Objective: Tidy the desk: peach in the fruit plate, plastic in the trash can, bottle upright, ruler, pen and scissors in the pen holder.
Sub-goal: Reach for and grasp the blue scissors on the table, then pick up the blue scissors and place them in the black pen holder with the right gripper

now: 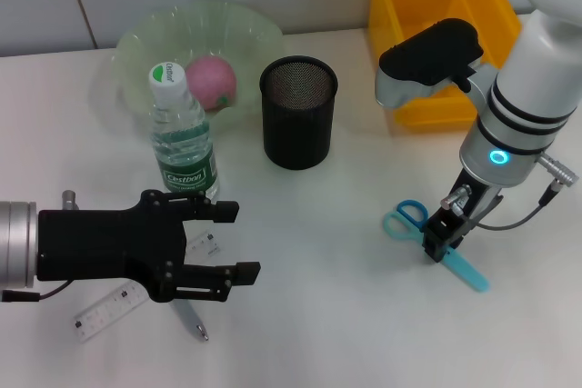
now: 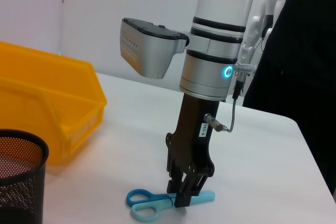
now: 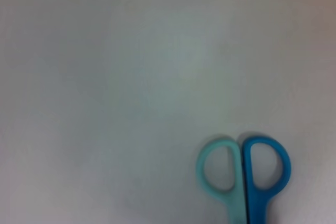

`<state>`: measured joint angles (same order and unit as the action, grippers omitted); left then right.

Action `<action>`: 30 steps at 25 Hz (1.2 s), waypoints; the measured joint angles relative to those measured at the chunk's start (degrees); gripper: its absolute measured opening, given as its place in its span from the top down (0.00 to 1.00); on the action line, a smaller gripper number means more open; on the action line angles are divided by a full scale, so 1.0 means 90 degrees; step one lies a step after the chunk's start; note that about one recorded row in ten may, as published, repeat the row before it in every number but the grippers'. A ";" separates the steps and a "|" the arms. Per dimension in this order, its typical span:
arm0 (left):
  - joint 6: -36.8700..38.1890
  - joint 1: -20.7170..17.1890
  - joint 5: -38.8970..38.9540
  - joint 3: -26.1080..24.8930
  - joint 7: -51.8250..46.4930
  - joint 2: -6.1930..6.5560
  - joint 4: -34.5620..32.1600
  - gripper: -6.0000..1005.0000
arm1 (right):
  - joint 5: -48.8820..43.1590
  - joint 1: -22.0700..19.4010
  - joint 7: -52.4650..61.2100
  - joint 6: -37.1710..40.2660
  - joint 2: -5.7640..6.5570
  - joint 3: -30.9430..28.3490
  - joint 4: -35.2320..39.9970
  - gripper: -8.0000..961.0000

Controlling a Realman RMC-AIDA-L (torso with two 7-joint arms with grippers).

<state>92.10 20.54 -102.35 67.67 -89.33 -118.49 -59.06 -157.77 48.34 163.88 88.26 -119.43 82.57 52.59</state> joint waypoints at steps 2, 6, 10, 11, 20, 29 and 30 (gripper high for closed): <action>0.0000 -0.0006 0.0004 0.0000 0.0001 0.0001 0.0000 0.19 | 0.0000 0.0000 0.0002 0.0000 0.0000 0.0000 0.0004 0.73; 0.0000 -0.0006 0.0006 0.0000 0.0002 0.0002 0.0000 0.19 | 0.0000 0.0000 0.0004 0.0002 0.0000 -0.0003 0.0004 0.75; 0.0000 -0.0007 0.0006 0.0000 0.0004 0.0002 0.0000 0.19 | 0.0000 0.0001 0.0004 0.0005 0.0000 -0.0005 -0.0001 0.76; 0.0000 -0.0007 0.0006 0.0000 0.0004 0.0002 0.0000 0.19 | 0.0000 0.0003 0.0004 0.0005 0.0000 -0.0005 -0.0003 0.76; 0.0000 -0.0007 0.0006 0.0000 0.0005 0.0006 0.0000 0.19 | 0.0003 0.0010 0.0005 0.0009 0.0000 0.0107 0.0023 0.76; 0.0000 -0.0007 -0.0016 0.0000 0.0004 0.0012 0.0000 0.19 | 0.0049 -0.0163 0.0004 0.0251 0.0004 0.0014 0.0674 0.77; -0.0001 -0.0007 -0.0020 0.0000 0.0005 0.0011 0.0000 0.19 | 0.0049 -0.0163 0.0004 0.0251 0.0004 0.0014 0.0674 0.77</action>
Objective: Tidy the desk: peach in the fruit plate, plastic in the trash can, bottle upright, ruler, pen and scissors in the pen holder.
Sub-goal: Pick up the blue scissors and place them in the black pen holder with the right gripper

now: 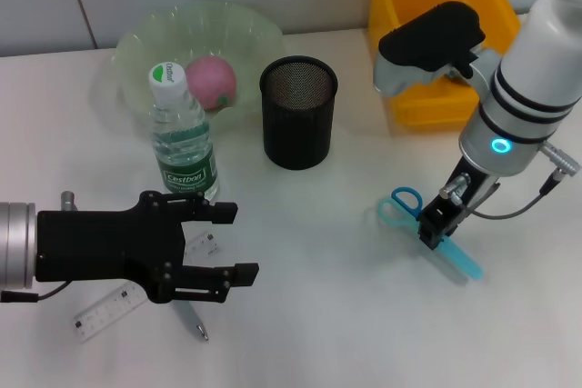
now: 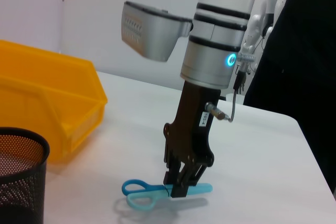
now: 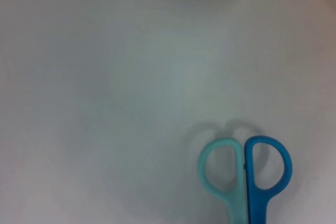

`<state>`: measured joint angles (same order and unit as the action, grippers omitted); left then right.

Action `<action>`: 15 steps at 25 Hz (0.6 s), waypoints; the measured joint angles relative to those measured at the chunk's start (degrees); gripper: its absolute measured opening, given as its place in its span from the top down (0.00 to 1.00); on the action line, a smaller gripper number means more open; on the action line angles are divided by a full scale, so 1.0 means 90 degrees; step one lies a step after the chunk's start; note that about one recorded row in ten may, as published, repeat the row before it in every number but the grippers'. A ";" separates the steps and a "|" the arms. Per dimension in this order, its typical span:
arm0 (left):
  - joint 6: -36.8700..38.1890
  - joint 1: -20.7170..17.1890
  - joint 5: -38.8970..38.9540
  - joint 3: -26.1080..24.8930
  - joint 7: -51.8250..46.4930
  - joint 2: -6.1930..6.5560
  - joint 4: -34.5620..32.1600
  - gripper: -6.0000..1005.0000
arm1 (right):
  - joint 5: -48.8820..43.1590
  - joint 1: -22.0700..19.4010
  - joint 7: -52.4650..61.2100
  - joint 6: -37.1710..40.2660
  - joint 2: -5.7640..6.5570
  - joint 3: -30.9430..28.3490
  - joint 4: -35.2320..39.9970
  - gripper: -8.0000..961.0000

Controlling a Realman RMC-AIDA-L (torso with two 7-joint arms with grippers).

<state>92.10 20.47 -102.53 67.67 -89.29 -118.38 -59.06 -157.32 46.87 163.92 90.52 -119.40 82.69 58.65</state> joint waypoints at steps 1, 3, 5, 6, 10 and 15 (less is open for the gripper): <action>0.0000 0.0000 -0.0001 0.0000 0.0000 0.0000 0.0000 0.19 | 0.0001 -0.0028 0.0000 0.0038 0.0001 -0.0005 0.0088 0.77; 0.0000 0.0000 -0.0002 -0.0004 0.0000 0.0002 0.0000 0.19 | 0.0001 -0.0073 0.0000 0.0097 0.0002 -0.0012 0.0243 0.77; 0.0000 -0.0003 -0.0004 -0.0009 0.0000 0.0006 0.0000 0.19 | 0.0014 -0.0140 -0.0001 0.0180 0.0004 -0.0019 0.0481 0.77; 0.0000 -0.0005 -0.0005 -0.0015 0.0000 0.0009 0.0000 0.19 | 0.0014 -0.0140 -0.0001 0.0180 0.0004 -0.0019 0.0481 0.77; 0.0000 0.0001 -0.0005 -0.0043 0.0000 0.0011 0.0000 0.19 | 0.0094 -0.0377 -0.0080 0.0268 0.0010 -0.0024 0.1072 0.77; 0.0006 0.0008 -0.0005 -0.0058 -0.0012 0.0017 0.0000 0.19 | 0.0497 -0.0871 -0.0403 0.0312 0.0029 -0.0188 0.1981 0.77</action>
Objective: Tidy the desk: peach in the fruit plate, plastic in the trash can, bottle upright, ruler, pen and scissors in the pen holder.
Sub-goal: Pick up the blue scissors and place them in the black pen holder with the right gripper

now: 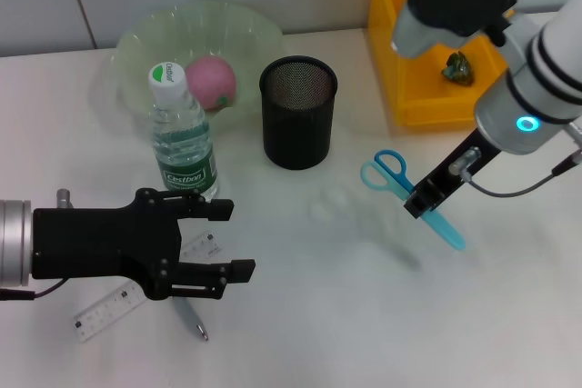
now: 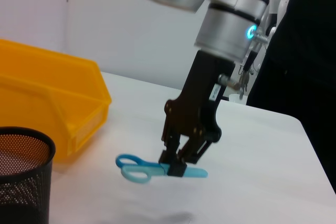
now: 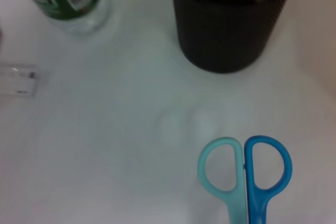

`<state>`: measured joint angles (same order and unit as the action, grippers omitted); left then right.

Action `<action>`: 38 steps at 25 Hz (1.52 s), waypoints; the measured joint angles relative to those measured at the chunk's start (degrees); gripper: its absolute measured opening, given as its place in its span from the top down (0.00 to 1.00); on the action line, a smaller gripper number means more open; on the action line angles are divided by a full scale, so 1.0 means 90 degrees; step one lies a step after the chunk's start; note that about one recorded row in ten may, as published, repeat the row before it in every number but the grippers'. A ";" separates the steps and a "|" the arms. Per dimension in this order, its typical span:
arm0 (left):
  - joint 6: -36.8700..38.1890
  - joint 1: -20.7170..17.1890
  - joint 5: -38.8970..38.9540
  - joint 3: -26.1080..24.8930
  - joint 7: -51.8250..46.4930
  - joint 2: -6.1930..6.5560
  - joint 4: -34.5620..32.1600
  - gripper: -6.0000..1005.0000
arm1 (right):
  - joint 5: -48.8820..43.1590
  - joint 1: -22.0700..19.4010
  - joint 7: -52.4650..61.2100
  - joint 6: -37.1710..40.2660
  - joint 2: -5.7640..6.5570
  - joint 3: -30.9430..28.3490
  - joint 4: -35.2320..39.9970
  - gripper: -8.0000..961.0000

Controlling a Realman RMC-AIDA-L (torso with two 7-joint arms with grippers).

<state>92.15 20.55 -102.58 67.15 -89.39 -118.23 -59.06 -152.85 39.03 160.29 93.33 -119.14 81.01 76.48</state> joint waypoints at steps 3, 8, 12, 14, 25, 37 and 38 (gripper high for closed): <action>0.0004 0.0007 0.0000 0.0000 -0.0003 0.0002 0.0000 0.19 | 0.0248 -0.0296 -0.0292 0.0032 -0.0007 -0.0202 0.0412 0.77; 0.0005 0.0006 0.0002 0.0000 -0.0026 0.0003 0.0000 0.19 | 0.0835 -0.0762 -0.0832 -0.0006 -0.0014 -0.0660 0.0971 0.77; 0.0004 -0.0002 0.0022 -0.0001 -0.0034 0.0003 0.0000 0.19 | 0.1434 -0.1006 -0.1376 -0.0225 -0.0021 -0.1035 0.1153 0.77; 0.0005 -0.0004 0.0028 -0.0001 -0.0038 0.0003 0.0000 0.19 | 0.1776 -0.1101 -0.1672 -0.0424 -0.0019 -0.1162 0.1171 0.77; 0.0004 -0.0014 0.0041 0.0000 -0.0048 0.0003 0.0000 0.19 | 0.3891 -0.1178 -0.3716 -0.2245 -0.0003 -0.1350 0.0182 0.77; 0.0023 -0.0034 0.0053 0.0000 -0.0067 -0.0008 0.0001 0.19 | 0.4844 -0.0818 -0.4862 -0.3432 0.0002 -0.1325 -0.1003 0.77; 0.0023 -0.0037 0.0053 0.0000 -0.0067 -0.0008 0.0006 0.19 | 0.4852 -0.0762 -0.4951 -0.3461 0.0004 -0.1319 -0.1126 0.77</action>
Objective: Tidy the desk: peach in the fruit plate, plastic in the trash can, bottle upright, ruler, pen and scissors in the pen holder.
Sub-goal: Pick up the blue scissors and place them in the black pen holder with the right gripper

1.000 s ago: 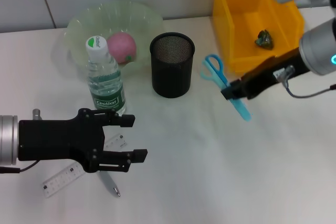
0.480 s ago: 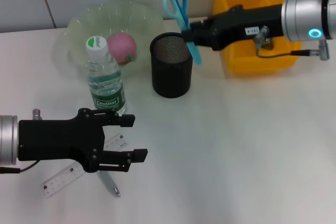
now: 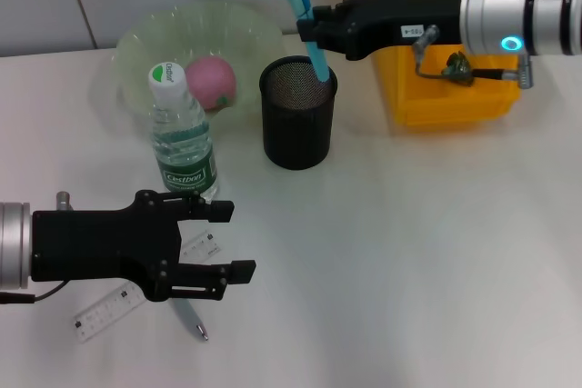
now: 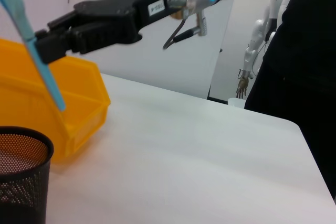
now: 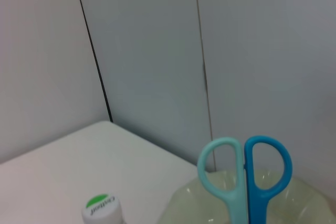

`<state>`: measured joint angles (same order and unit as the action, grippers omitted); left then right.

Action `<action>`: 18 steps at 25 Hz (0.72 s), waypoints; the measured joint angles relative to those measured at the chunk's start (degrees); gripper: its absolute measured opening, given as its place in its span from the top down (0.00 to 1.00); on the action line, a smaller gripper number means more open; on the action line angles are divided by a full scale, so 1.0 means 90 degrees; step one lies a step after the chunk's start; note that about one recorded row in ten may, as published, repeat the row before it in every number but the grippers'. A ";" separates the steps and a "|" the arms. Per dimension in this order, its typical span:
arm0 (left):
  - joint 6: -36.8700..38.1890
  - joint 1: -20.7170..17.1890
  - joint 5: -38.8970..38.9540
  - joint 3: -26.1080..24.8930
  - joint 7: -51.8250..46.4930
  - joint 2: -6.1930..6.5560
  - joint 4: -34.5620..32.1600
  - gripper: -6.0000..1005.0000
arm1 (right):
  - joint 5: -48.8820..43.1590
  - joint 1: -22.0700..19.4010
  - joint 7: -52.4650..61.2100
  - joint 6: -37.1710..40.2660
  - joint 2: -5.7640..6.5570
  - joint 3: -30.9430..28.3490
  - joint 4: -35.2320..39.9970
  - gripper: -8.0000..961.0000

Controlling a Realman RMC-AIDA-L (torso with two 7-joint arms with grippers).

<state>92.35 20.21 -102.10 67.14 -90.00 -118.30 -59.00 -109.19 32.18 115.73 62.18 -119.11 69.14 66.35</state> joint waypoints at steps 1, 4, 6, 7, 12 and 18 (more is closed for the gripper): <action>0.0000 0.0000 0.0000 0.0000 0.0000 0.0000 0.0007 0.19 | 0.0028 0.0086 -0.0197 -0.0073 -0.0003 0.0002 -0.0222 0.77; 0.0001 -0.0004 0.0000 0.0000 -0.0001 0.0000 0.0015 0.19 | 0.0058 0.0130 -0.0405 -0.0213 -0.0019 0.0015 -0.0427 0.77; 0.0002 -0.0011 0.0000 0.0000 -0.0004 0.0000 0.0022 0.19 | 0.0314 0.0175 -0.0830 -0.0393 -0.0032 0.0030 -0.0750 0.77; 0.0002 -0.0014 0.0000 0.0000 -0.0007 0.0001 0.0029 0.19 | 0.0314 0.0175 -0.0830 -0.0393 -0.0032 0.0030 -0.0750 0.77; 0.0002 -0.0020 -0.0001 -0.0008 -0.0010 0.0001 0.0077 0.19 | 0.1161 0.0211 -0.1827 -0.0551 -0.0022 0.0033 -0.1312 0.77; 0.0013 -0.0020 -0.0003 -0.0069 -0.0010 0.0001 0.0081 0.19 | 0.1329 0.0395 -0.2226 -0.0948 -0.0022 0.0039 -0.1941 0.77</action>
<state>92.47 20.04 -102.13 66.52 -90.09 -118.30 -58.27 -97.23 35.73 95.70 53.65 -119.31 69.49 48.88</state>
